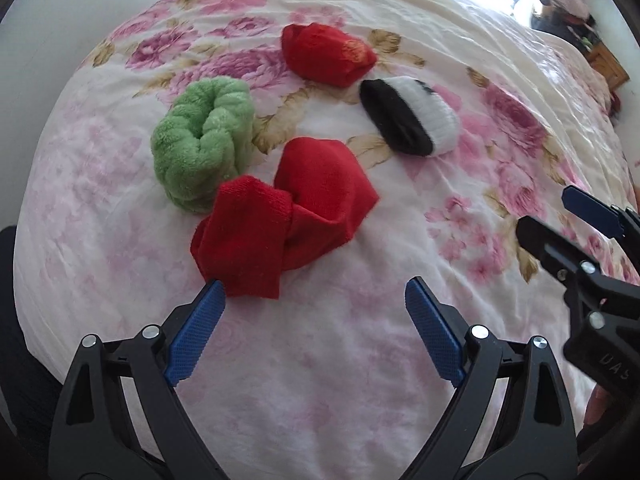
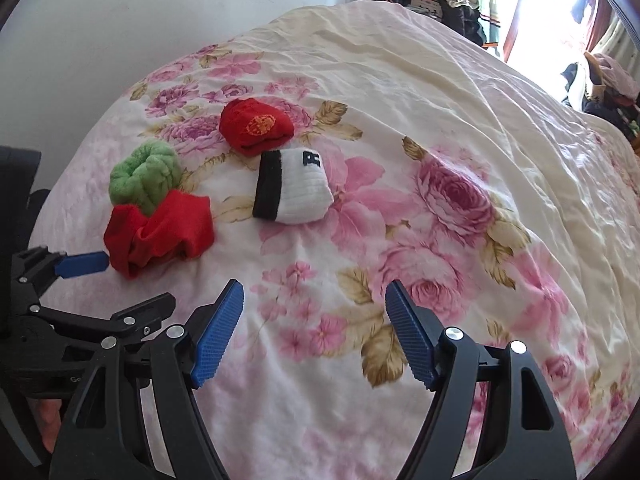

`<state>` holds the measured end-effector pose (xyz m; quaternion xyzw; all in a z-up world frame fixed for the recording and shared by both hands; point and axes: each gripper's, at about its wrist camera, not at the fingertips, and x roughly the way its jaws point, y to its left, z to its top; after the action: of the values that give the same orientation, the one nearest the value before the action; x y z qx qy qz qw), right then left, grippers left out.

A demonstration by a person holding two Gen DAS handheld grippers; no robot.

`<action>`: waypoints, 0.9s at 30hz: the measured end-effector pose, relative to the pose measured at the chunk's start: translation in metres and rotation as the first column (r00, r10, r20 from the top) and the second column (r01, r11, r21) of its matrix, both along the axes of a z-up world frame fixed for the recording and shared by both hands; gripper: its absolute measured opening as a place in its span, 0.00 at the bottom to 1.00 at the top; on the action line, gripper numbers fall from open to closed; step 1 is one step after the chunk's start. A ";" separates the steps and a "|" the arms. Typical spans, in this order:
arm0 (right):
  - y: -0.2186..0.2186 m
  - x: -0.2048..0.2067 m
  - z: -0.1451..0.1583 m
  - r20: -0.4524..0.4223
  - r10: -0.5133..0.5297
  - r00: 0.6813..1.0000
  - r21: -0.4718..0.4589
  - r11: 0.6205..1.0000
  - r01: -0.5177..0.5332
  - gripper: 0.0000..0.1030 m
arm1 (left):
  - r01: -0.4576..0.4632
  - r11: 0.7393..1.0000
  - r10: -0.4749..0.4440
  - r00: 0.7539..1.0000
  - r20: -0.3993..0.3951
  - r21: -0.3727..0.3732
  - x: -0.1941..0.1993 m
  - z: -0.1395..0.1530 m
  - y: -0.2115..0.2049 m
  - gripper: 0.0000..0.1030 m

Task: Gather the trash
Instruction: 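Grasp the red sock with the left tool while the right tool grasps the white-black sock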

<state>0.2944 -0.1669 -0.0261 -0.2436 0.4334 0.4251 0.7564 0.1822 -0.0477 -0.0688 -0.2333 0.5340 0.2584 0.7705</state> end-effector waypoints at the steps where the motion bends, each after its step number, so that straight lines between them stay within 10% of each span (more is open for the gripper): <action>1: 0.002 0.004 -0.002 -0.007 0.005 1.000 0.001 1.000 -0.005 0.69 | -0.015 1.000 0.015 1.000 -0.007 0.005 0.002 -0.002 0.003 0.87; 16: 0.065 0.050 -0.024 -0.066 0.175 0.982 -0.055 0.982 -0.179 0.79 | -0.117 0.993 0.118 0.988 -0.104 0.014 0.041 -0.047 0.046 0.94; 20: 0.089 0.052 -0.037 -0.054 0.203 0.978 -0.104 0.973 -0.208 0.79 | -0.106 0.994 0.107 0.993 -0.055 0.032 0.041 -0.033 0.051 0.40; 27: 0.134 0.050 -0.067 -0.055 0.260 0.964 -0.182 0.947 -0.266 0.78 | -0.079 0.996 0.081 0.996 -0.047 0.036 0.041 -0.034 0.054 0.41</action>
<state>0.3441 -0.0324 -0.0933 -0.3630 0.4467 0.4829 0.6599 0.2237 0.0058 -0.1023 -0.2349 0.5383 0.3038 0.7502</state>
